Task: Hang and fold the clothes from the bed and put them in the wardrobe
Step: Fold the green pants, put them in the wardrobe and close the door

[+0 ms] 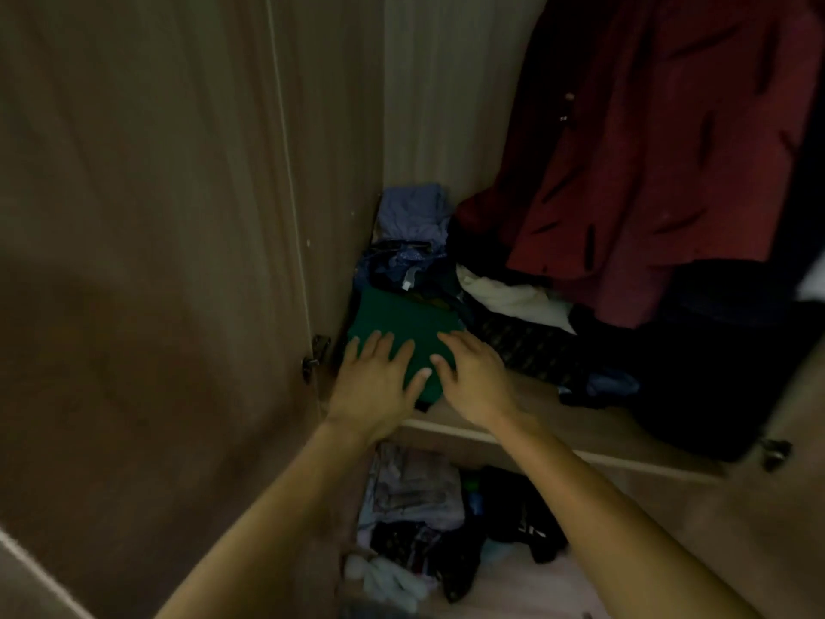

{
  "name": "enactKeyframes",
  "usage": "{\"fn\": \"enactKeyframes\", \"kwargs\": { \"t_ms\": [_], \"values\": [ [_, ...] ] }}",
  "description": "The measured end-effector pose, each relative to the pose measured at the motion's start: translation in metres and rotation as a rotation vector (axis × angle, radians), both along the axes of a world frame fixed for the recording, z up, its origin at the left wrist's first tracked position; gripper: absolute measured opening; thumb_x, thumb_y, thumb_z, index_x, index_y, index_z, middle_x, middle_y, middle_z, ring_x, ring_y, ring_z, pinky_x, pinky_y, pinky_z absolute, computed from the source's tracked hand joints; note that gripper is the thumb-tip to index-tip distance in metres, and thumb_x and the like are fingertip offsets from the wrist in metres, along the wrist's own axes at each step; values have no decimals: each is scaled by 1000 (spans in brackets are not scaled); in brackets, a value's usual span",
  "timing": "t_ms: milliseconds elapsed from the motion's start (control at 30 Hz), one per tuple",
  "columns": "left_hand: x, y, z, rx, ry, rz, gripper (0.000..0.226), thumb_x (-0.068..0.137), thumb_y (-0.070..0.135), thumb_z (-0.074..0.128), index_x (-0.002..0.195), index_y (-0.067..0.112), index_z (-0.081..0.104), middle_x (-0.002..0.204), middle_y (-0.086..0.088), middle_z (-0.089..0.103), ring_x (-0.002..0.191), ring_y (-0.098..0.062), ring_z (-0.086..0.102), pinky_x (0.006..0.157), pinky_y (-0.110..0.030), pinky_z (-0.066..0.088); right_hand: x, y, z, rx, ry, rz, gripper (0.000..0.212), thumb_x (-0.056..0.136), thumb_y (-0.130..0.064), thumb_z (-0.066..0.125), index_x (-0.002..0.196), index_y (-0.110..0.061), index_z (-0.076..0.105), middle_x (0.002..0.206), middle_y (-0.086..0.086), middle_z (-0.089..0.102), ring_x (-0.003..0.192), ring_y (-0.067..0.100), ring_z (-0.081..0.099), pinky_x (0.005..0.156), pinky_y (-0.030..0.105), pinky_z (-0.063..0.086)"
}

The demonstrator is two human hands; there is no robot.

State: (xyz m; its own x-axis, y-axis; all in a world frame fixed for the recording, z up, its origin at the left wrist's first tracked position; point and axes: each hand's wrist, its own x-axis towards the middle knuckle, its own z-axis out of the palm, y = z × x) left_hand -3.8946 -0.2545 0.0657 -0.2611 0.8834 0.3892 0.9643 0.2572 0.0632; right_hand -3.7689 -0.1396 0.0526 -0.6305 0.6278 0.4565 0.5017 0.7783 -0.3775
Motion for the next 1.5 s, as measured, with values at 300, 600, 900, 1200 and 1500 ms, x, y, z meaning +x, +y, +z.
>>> {"fn": "enactKeyframes", "kwargs": {
  "t_ms": [300, 600, 900, 1200, 1500],
  "values": [
    [49, -99, -22, 33, -45, -117, 70, 91, 59, 17, 133, 16, 52, 131, -15, 57, 126, -32, 48, 106, -48, 33, 72, -120, -10, -73, -83, -128, 42, 98, -35, 43, 137, -17, 47, 133, 6, 54, 118, 26, 52, 96, 39, 44],
    [65, -181, -3, 94, -103, -19, 70, 90, 60, 16, 136, 18, 47, 132, -10, 55, 127, -28, 46, 106, -43, 31, 90, -185, 4, -113, -73, -34, 45, 99, -45, 35, 139, -25, 43, 140, -6, 47, 125, 17, 46, 97, 38, 44],
    [94, -297, -17, -43, -181, 285, 59, 93, 61, 23, 137, 25, 41, 138, -3, 50, 131, -23, 41, 107, -40, 30, 80, -257, 13, -135, -48, 276, 46, 99, -42, 38, 140, -21, 44, 141, -2, 48, 130, 16, 43, 105, 31, 35],
    [74, -393, 14, 81, -159, 529, 62, 93, 61, 28, 139, 22, 40, 134, -3, 54, 124, -22, 49, 102, -38, 38, 44, -345, 9, -194, -37, 479, 45, 99, -39, 40, 141, -23, 41, 142, -2, 45, 130, 13, 41, 105, 28, 34],
    [27, -384, 19, 277, -427, 464, 68, 92, 60, 35, 148, 24, 20, 147, -4, 39, 127, -25, 46, 100, -38, 40, 9, -349, 18, -109, -55, 369, 47, 98, -44, 38, 140, -25, 41, 142, -3, 45, 130, 13, 42, 107, 35, 38]
  ]
}}
